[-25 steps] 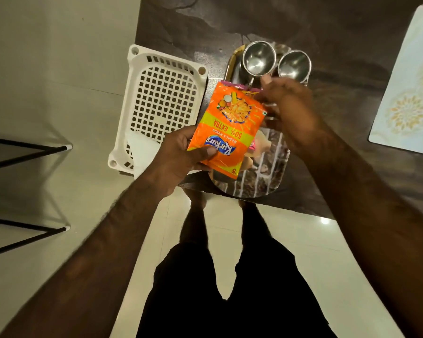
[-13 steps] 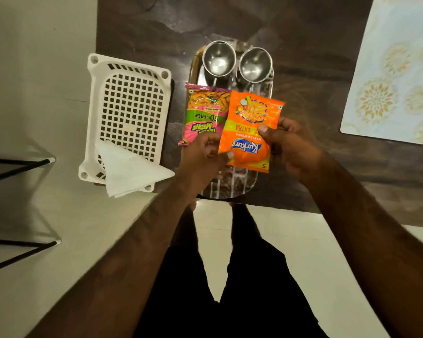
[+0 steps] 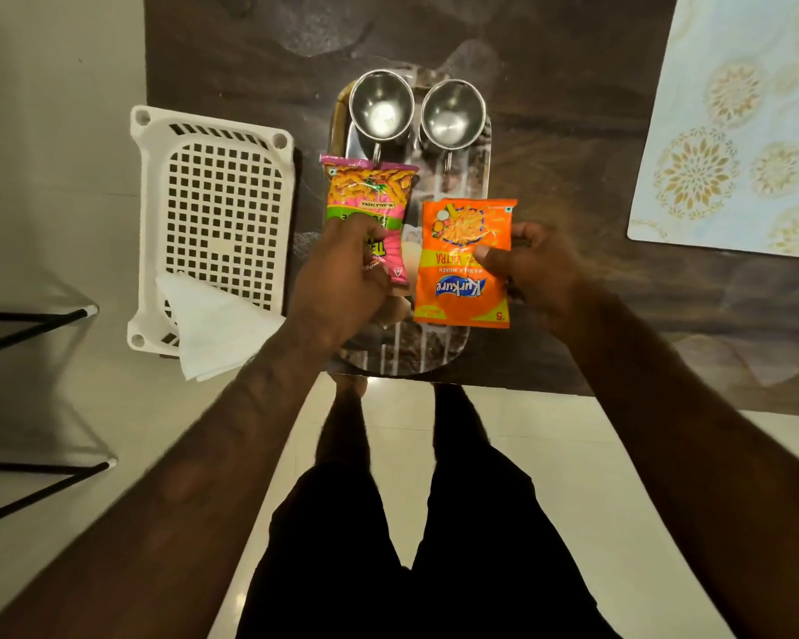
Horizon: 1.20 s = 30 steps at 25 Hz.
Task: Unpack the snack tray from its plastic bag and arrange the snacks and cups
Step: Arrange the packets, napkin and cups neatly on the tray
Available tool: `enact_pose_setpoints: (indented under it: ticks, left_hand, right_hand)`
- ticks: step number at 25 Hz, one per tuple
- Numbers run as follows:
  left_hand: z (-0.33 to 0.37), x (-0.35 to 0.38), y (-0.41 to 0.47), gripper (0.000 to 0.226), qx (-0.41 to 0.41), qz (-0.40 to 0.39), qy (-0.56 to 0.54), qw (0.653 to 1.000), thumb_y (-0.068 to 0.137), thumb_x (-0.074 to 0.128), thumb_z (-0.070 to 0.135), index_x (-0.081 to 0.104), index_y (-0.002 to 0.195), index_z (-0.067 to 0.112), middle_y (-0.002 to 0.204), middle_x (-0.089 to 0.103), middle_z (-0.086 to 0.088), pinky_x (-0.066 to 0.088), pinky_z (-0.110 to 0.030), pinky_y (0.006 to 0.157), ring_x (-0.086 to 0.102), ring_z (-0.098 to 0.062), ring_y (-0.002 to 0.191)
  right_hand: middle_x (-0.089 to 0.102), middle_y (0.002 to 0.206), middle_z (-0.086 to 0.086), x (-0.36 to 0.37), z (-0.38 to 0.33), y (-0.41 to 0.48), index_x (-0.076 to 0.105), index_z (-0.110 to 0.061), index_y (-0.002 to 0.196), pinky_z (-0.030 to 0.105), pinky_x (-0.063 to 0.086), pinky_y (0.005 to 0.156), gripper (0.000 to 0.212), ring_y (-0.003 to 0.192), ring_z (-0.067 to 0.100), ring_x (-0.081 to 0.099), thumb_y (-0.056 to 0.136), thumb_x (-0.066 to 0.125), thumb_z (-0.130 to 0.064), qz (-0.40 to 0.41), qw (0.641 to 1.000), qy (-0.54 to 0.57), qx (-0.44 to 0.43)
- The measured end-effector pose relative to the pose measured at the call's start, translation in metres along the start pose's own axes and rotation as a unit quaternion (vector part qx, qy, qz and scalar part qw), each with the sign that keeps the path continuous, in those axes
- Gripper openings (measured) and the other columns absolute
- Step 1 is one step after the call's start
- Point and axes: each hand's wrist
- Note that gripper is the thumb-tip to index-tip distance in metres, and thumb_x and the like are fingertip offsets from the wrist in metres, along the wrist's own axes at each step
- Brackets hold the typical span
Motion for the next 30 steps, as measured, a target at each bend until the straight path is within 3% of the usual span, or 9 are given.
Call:
enact_pose_setpoints:
  ticks: [4,7,10,14,18,21,23,26,30]
  left_hand:
    - [-0.002,0.000,0.008,0.044,0.036,-0.006,0.058,0.998,0.081,0.068,0.015,0.056,0.124,0.017,0.122,0.052,-0.008,0.054,-0.046,0.085,0.059,-0.027,0.103]
    - [-0.003,0.001,0.013,0.044,0.050,-0.008,0.063,0.997,0.080,0.068,0.012,0.055,0.122,0.015,0.122,0.052,-0.009,0.054,-0.048,0.084,0.060,-0.029,0.103]
    - [-0.003,0.002,0.014,0.042,0.060,-0.001,0.061,0.996,0.080,0.068,0.013,0.055,0.120,0.014,0.119,0.053,-0.009,0.054,-0.048,0.082,0.060,-0.028,0.102]
    - [-0.002,0.001,0.014,0.043,0.058,-0.008,0.057,0.997,0.081,0.068,0.011,0.055,0.122,0.014,0.122,0.053,-0.009,0.054,-0.048,0.085,0.059,-0.027,0.105]
    - [-0.008,-0.010,0.002,0.043,0.055,-0.021,-0.008,0.998,0.082,0.068,0.011,0.056,0.123,0.015,0.118,0.052,-0.004,0.056,-0.046,0.084,0.059,-0.022,0.102]
    - [-0.027,-0.031,-0.013,0.039,0.019,0.020,-0.058,0.998,0.082,0.068,0.007,0.059,0.118,0.016,0.109,0.052,-0.001,0.057,-0.040,0.080,0.059,-0.017,0.091]
    - [-0.054,-0.053,-0.028,0.031,-0.026,0.084,-0.036,0.995,0.084,0.069,0.007,0.061,0.114,0.014,0.109,0.055,-0.004,0.055,-0.037,0.083,0.059,-0.016,0.091]
    - [-0.111,-0.091,-0.055,0.023,-0.146,0.189,0.056,0.969,0.087,0.067,0.016,0.060,0.109,0.011,0.108,0.062,-0.010,0.049,-0.032,0.085,0.063,-0.024,0.093]
    - [-0.163,-0.118,-0.086,0.028,-0.314,0.118,0.066,0.940,0.092,0.064,0.036,0.065,0.105,0.011,0.111,0.071,-0.012,0.052,-0.042,0.092,0.065,-0.032,0.104]
  right_hand:
    - [0.074,0.120,0.016,0.017,-0.011,0.009,0.059,-0.001,0.137,0.026,0.064,0.061,0.044,0.086,0.022,0.075,0.095,0.073,-0.003,0.025,0.998,0.035,-0.045]
    - [0.076,0.115,0.014,0.022,-0.016,0.017,0.059,-0.002,0.136,0.035,0.066,0.072,0.044,0.084,0.020,0.075,0.094,0.074,-0.003,0.043,0.997,0.046,-0.050]
    - [0.075,0.118,0.015,0.023,-0.016,0.026,0.059,-0.004,0.132,0.049,0.065,0.086,0.046,0.099,0.028,0.077,0.091,0.079,-0.007,0.093,0.994,0.008,-0.059]
    - [0.074,0.118,0.013,0.022,-0.012,0.031,0.058,-0.012,0.124,0.054,0.063,0.090,0.049,0.104,0.028,0.076,0.086,0.085,-0.024,0.120,0.990,-0.049,-0.060]
    - [0.072,0.103,0.003,0.027,-0.007,0.029,0.058,-0.014,0.123,0.046,0.059,0.095,0.047,0.100,0.020,0.073,0.087,0.081,-0.033,0.163,0.977,-0.111,-0.086]
    - [0.052,0.072,-0.013,0.026,-0.006,0.008,0.058,-0.026,0.104,0.028,0.051,0.078,0.021,0.072,0.003,0.057,0.085,0.065,-0.021,0.253,0.932,-0.169,-0.198]
    - [0.050,0.063,-0.011,0.037,-0.005,-0.017,0.058,-0.032,0.092,0.017,0.040,0.062,0.021,0.059,-0.001,0.053,0.080,0.061,-0.015,0.221,0.916,-0.198,-0.268]
    - [0.056,0.062,-0.003,0.076,0.000,-0.047,0.064,-0.030,0.084,0.022,0.045,0.058,0.024,0.056,0.004,0.055,0.080,0.064,-0.006,0.088,0.925,-0.219,-0.298]
    - [0.057,0.068,-0.017,0.141,0.006,-0.055,0.071,-0.023,0.092,0.011,0.041,0.064,0.017,0.064,-0.005,0.056,0.088,0.069,-0.007,-0.063,0.912,-0.291,-0.282]
Point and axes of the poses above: each hand's wrist, its own y-axis towards the middle knuckle, its own x-axis out of the palm, z = x × y
